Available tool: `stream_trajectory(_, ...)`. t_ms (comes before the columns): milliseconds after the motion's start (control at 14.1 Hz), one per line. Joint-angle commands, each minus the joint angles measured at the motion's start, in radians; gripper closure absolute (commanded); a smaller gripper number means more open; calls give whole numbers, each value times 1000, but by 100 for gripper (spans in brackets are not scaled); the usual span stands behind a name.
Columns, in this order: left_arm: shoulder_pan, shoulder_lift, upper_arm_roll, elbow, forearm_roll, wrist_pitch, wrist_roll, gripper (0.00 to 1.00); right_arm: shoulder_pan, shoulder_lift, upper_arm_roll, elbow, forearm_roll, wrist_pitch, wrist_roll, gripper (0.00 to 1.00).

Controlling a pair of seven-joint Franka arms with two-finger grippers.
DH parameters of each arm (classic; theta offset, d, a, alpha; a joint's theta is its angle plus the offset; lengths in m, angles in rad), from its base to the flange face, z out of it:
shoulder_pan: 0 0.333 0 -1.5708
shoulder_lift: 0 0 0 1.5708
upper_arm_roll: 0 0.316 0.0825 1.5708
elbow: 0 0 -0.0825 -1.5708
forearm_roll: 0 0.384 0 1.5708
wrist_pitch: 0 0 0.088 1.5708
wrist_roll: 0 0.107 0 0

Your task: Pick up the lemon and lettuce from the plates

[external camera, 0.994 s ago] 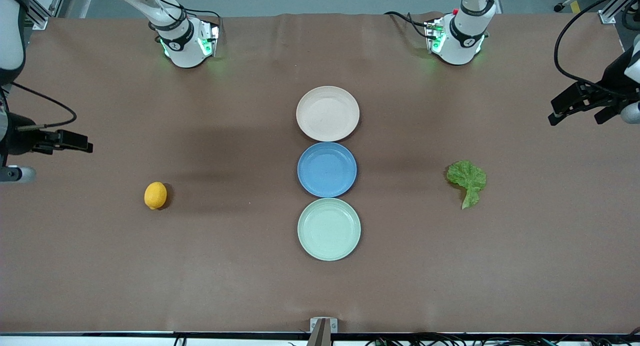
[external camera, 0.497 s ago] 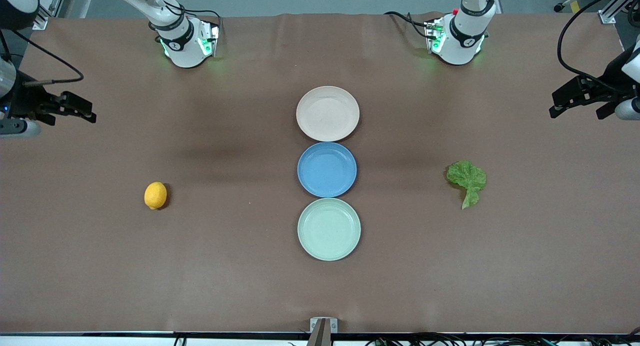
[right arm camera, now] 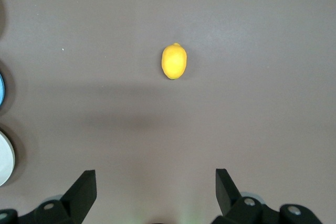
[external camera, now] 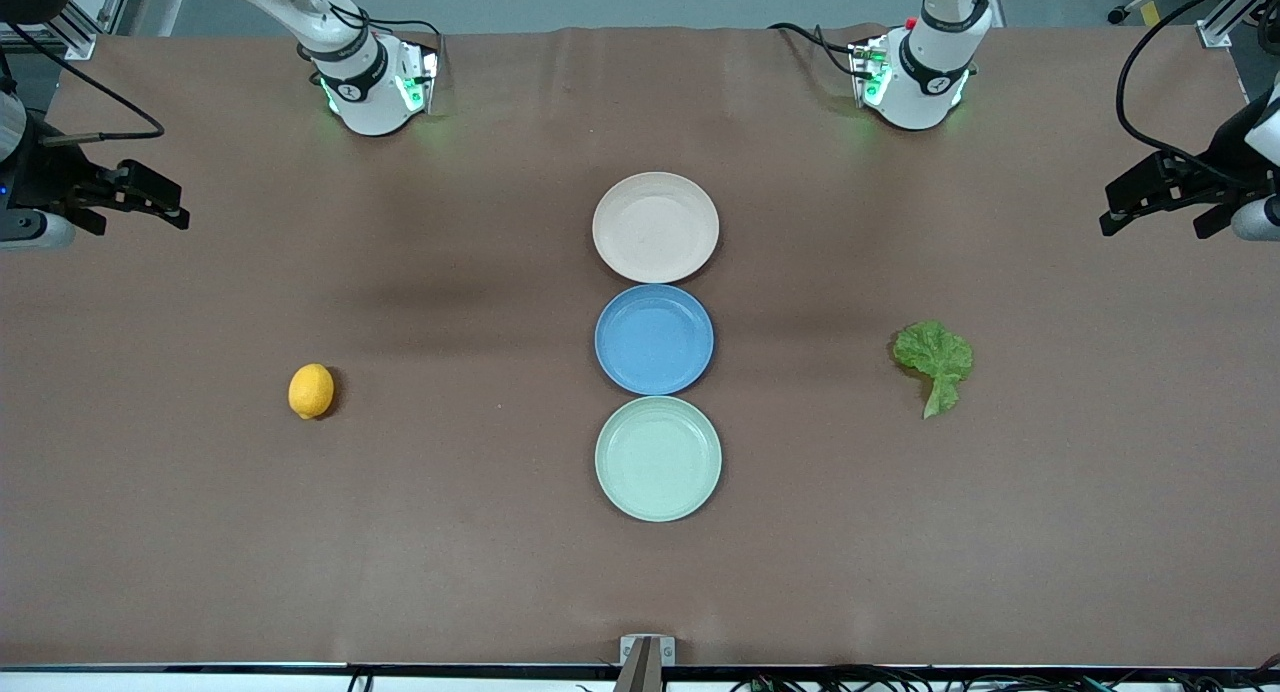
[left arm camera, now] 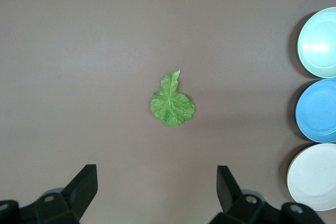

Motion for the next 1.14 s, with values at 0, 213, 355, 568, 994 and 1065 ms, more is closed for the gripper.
stream_trajectory(0, 5, 13, -4, 29, 5, -24, 11, 0, -2, -24, 1, -29, -13, 24, -4, 0)
stream_trajectory(213, 5, 14, -4, 28, 5, -24, 13, 0, -8, -21, -2, -27, -4, 49, -3, 0)
stream_trajectory(355, 7, 14, -4, 27, 5, -24, 13, 0, -7, -21, -4, -27, -3, 57, 0, 0)
stream_trajectory(568, 5, 14, -4, 29, 5, -24, 13, 0, -7, -20, -4, -29, -4, 57, 6, 0)
stream_trajectory(994, 5, 14, -4, 29, 5, -24, 13, 0, -8, -19, -4, -29, -4, 57, 5, 0)
stream_trajectory(1065, 5, 14, -4, 28, 5, -24, 13, 0, -8, -19, -4, -29, -4, 57, 5, 0)
